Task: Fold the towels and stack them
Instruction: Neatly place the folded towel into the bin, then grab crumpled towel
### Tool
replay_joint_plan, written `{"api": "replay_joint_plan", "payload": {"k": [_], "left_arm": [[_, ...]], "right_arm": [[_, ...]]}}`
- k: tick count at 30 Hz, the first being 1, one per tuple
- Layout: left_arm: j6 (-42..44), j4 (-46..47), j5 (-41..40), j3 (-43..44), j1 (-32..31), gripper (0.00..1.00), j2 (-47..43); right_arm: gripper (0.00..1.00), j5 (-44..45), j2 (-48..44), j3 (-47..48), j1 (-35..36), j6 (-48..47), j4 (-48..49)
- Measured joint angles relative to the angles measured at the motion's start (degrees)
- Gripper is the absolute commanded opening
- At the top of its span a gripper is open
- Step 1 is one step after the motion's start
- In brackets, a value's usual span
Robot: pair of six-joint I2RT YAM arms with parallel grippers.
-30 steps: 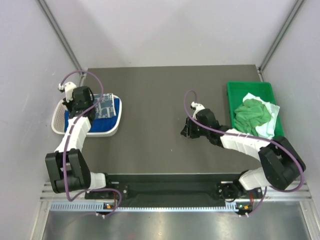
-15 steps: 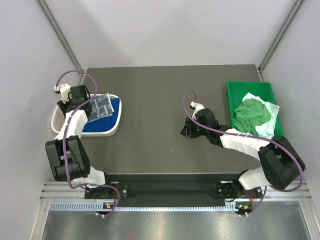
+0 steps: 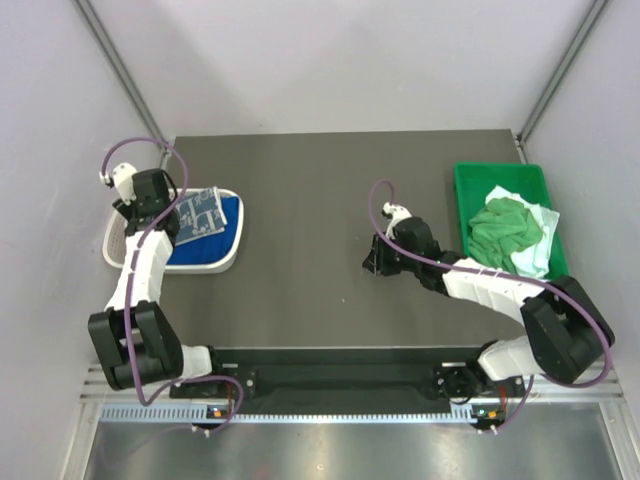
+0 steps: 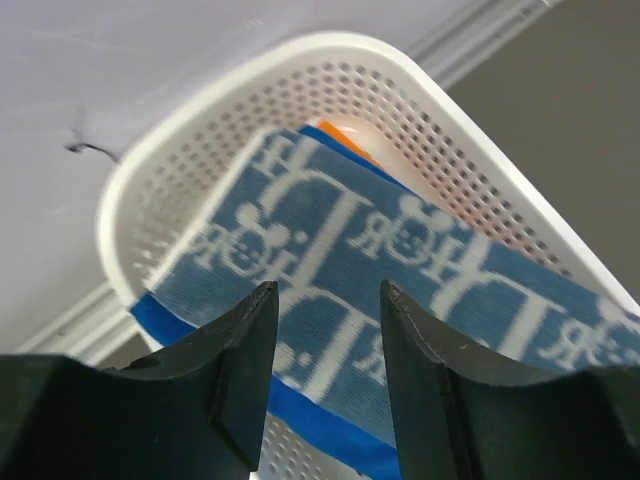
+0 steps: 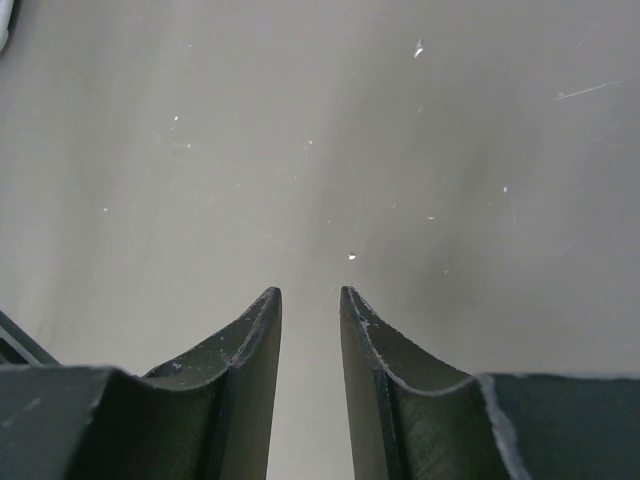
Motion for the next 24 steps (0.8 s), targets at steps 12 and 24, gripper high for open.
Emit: {"api": "replay_joint_plan", "payload": {"k": [12, 24], "left_arm": [[-7.10, -0.20, 6.91, -7.45, -11.69, 0.49, -1.79], [-7.19, -0.09, 12.57, -6.75, -40.13, 0.45, -2.36]], "right_arm": [[0.34, 3.80, -2.60, 2.84, -0.11, -1.22, -3.26], [0.40, 10.69, -7.39, 10.23, -15.10, -4.07, -14.12]]}}
